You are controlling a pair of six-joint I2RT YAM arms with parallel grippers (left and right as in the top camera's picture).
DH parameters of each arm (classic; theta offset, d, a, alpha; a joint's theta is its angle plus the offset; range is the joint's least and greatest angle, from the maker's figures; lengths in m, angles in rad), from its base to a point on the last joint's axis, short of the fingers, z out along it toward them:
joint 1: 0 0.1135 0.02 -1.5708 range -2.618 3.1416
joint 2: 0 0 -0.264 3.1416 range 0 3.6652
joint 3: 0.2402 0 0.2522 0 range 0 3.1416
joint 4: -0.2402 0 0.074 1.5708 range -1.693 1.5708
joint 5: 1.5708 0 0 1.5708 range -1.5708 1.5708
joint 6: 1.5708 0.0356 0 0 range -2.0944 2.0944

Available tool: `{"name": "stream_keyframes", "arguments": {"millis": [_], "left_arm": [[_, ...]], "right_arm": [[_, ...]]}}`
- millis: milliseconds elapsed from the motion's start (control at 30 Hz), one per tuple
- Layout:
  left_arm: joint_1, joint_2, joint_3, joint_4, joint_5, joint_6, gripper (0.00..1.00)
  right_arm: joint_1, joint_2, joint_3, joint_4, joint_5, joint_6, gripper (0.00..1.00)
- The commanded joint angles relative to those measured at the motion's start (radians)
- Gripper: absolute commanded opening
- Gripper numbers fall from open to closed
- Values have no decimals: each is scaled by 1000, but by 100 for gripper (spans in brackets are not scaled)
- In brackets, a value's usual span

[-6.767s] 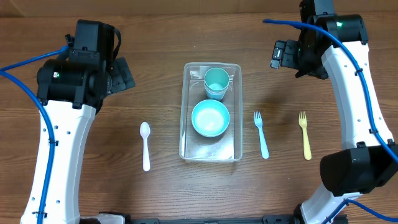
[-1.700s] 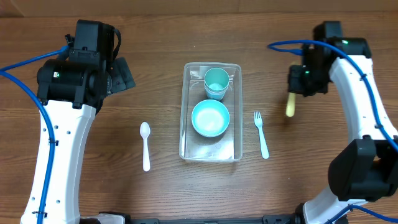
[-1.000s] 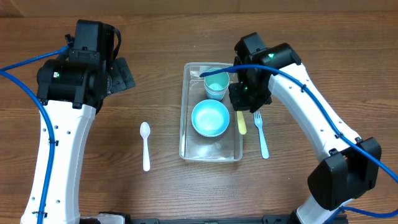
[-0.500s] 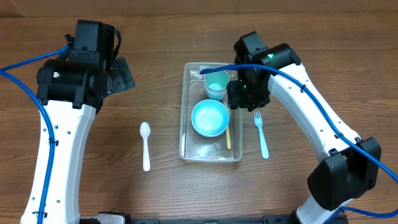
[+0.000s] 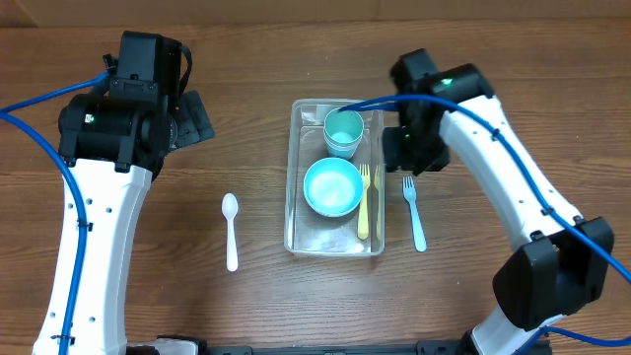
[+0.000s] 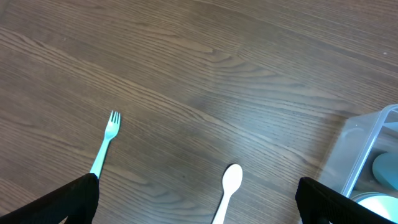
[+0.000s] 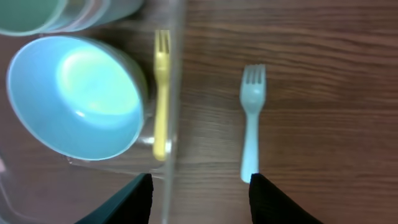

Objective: Pack container
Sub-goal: 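Carry the yellow fork into the container beside the bowls, release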

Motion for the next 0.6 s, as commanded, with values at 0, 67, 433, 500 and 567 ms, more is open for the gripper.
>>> {"name": "stream_keyframes", "arguments": {"millis": [0, 67, 433, 500, 567], "left_arm": [[4, -5, 21, 1, -10, -21, 100], [4, -5, 21, 1, -10, -21, 100], [4, -5, 21, 1, -10, -21, 100], [4, -5, 21, 1, -10, -21, 100], [4, -5, 21, 1, -10, -21, 100]], "right_arm": [[-80, -61, -8, -42, 32, -39, 52], [-114, -62, -47, -40, 31, -91, 52], [-212, -62, -475, 283, -42, -135, 59], [-212, -62, -505, 319, -40, -139, 58], [-211, -62, -529, 360, -40, -140, 59]]}}
